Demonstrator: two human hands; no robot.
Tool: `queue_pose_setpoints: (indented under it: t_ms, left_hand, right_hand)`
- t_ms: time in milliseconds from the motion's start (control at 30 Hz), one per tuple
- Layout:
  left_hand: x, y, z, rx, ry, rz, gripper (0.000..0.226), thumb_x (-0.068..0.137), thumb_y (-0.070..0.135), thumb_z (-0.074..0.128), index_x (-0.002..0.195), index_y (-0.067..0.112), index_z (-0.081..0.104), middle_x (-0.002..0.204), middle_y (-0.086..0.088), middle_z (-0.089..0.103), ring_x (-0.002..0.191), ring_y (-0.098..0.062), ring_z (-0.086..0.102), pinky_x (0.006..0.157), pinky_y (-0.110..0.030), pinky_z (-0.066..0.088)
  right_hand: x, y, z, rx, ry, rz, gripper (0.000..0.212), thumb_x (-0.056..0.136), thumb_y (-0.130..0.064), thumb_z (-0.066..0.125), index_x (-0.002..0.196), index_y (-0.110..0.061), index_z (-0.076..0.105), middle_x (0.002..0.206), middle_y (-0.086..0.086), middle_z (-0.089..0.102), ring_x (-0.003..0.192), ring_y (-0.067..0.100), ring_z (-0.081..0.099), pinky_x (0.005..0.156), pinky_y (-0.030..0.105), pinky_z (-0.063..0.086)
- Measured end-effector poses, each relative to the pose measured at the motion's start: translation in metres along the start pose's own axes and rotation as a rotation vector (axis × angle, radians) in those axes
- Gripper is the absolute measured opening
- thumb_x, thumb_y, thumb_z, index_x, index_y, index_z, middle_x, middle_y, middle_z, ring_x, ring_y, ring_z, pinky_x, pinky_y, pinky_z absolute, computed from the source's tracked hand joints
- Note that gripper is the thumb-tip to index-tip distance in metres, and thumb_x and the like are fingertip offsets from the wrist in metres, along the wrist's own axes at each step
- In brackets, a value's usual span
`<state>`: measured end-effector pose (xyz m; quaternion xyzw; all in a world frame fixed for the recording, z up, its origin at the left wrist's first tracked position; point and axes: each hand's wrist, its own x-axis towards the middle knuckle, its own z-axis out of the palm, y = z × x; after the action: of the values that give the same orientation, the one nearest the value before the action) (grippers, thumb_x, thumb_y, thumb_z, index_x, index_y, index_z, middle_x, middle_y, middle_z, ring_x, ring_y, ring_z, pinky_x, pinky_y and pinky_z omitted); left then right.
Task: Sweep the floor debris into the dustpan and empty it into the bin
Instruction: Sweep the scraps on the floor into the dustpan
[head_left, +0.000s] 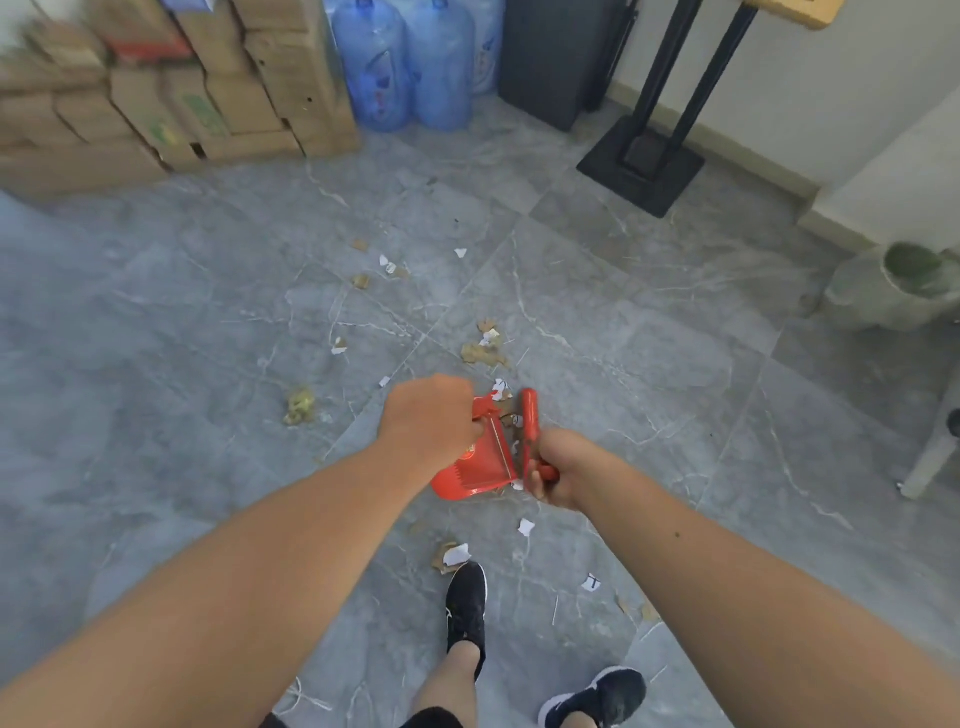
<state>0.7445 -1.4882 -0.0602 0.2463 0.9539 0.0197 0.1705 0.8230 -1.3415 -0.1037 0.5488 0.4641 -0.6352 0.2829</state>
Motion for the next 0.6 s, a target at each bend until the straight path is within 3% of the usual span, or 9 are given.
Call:
queue_pose_setpoints:
  t_ms: [133,300,400,600]
  left_hand:
    - [-0.002,-0.022,-0.003,-0.017,0.014,-0.031,0.029,0.09,0.051,0.055,0.077,0.027,0.045,0.093,0.0,0.066,0.088,-0.025,0.065,0.065,-0.031,0.04]
    - [-0.006,-0.037,-0.011,0.031,0.015,-0.054,0.025,0.09,0.047,0.056,0.095,0.023,0.06,0.098,-0.001,0.066,0.095,-0.026,0.065,0.069,-0.032,0.041]
    - [-0.004,-0.04,-0.018,0.046,0.013,-0.058,0.028,0.089,0.05,0.056,0.096,0.024,0.062,0.097,0.0,0.067,0.093,-0.026,0.065,0.073,-0.034,0.048]
    - [0.001,-0.014,-0.038,0.103,0.007,-0.001,0.029,0.091,0.048,0.054,0.097,0.021,0.064,0.101,-0.002,0.067,0.096,-0.027,0.066,0.078,-0.035,0.05]
  right_hand:
    - [-0.006,-0.007,0.023,-0.051,-0.025,-0.007,0.026,0.091,-0.001,0.028,0.082,-0.013,0.048,0.035,0.001,0.047,0.024,0.009,0.04,0.03,0.011,0.034]
    - [-0.018,-0.011,0.03,-0.042,-0.015,-0.012,0.023,0.091,0.004,0.03,0.079,-0.008,0.046,0.037,0.001,0.04,0.027,0.008,0.036,0.031,0.012,0.035]
    - [-0.025,-0.012,0.02,-0.004,-0.004,-0.019,0.025,0.093,0.002,0.034,0.074,-0.007,0.047,0.045,0.002,0.038,0.038,0.008,0.036,0.034,0.011,0.033]
    - [-0.04,-0.008,-0.018,0.022,0.034,-0.016,0.024,0.09,0.005,0.03,0.077,-0.006,0.047,0.037,0.003,0.044,0.047,0.011,0.035,0.035,0.011,0.031]
